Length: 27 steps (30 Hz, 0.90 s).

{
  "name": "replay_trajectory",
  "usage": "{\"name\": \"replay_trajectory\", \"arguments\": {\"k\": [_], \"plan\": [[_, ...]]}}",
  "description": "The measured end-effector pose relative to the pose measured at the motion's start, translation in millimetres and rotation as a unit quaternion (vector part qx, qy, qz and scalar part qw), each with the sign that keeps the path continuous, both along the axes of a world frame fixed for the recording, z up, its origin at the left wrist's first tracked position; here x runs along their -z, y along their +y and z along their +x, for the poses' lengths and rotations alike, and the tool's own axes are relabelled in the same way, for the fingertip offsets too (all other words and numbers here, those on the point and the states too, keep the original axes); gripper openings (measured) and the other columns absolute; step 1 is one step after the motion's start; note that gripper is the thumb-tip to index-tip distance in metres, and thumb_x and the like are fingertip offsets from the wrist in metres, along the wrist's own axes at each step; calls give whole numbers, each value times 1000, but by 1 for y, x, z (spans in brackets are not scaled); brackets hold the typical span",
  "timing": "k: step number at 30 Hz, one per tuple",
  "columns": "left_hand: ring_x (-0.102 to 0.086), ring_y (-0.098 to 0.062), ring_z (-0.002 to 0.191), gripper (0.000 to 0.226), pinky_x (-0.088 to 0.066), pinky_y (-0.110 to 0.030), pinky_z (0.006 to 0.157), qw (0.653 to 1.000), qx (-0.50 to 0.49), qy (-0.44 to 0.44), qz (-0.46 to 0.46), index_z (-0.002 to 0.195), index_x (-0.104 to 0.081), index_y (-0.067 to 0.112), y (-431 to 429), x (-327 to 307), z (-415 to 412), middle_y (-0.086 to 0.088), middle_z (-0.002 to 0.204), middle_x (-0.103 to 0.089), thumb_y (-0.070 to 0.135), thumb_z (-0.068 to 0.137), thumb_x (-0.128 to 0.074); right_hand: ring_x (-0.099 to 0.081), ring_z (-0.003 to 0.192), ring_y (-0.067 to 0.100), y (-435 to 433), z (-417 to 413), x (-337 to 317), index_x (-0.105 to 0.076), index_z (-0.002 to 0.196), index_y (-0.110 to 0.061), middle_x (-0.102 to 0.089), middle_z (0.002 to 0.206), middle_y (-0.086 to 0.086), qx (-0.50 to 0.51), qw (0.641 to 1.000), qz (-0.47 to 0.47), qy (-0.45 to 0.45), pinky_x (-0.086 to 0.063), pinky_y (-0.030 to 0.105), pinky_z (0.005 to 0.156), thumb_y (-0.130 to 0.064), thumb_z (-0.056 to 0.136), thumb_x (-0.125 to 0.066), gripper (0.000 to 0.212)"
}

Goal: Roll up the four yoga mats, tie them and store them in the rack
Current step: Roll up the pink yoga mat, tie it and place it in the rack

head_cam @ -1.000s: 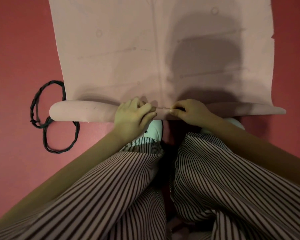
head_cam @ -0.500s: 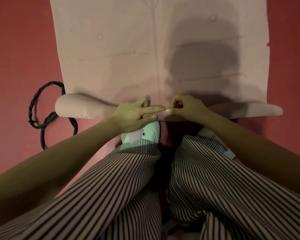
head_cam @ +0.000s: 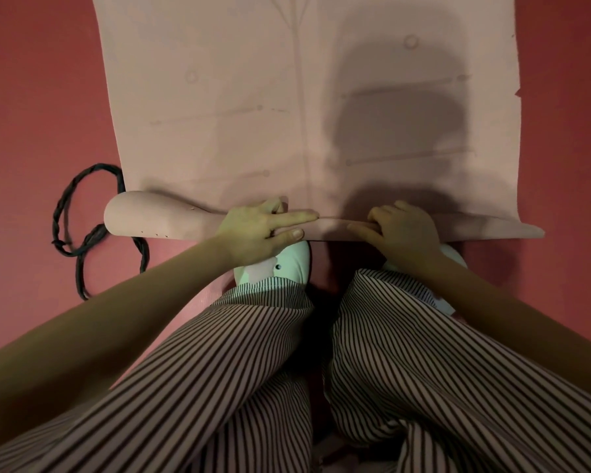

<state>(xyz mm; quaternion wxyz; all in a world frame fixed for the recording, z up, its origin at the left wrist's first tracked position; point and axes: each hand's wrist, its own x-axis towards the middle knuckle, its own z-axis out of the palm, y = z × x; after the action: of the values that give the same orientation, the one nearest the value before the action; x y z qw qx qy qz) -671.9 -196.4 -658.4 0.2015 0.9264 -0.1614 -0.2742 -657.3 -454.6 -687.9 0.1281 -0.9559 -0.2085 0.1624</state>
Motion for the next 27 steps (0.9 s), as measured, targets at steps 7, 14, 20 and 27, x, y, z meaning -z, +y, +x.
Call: {"name": "replay_trajectory", "arguments": {"k": [7,14,20,27], "plan": [[-51,-15,78,69,-47,-32,74,999,-17,14,27,133,-46,52,1,3,-1,12,98,-30,78,74,-23,-52,71,22,5,32,5,-44,58,-15,-49,64,2,-10,976,46,212,-29,33,61,-53,94,-41,52],[-40,-4,93,56,-36,-25,76,999,-36,-26,14,123,-57,52,-4,9,-4,17,87,-29,73,78,-31,-46,100,29,2,19,14,-68,79,-16,-54,97,8,-38,994,35,93,-22,34,79,-68,76,-25,68],[-47,-7,86,62,-41,-26,75,999,-49,6,2,126,-54,51,-2,8,-2,14,80,-34,75,76,-28,-49,72,19,-10,18,8,-56,90,-12,-53,75,0,38,985,132,108,-32,31,64,-55,81,-60,44],[-43,-2,84,63,-36,-23,75,998,-65,11,-10,127,-54,50,-1,10,-2,20,75,-36,75,75,-29,-55,76,20,-36,19,6,-72,82,-7,-63,80,3,15,979,171,111,-31,23,67,-50,71,-66,45]]}}
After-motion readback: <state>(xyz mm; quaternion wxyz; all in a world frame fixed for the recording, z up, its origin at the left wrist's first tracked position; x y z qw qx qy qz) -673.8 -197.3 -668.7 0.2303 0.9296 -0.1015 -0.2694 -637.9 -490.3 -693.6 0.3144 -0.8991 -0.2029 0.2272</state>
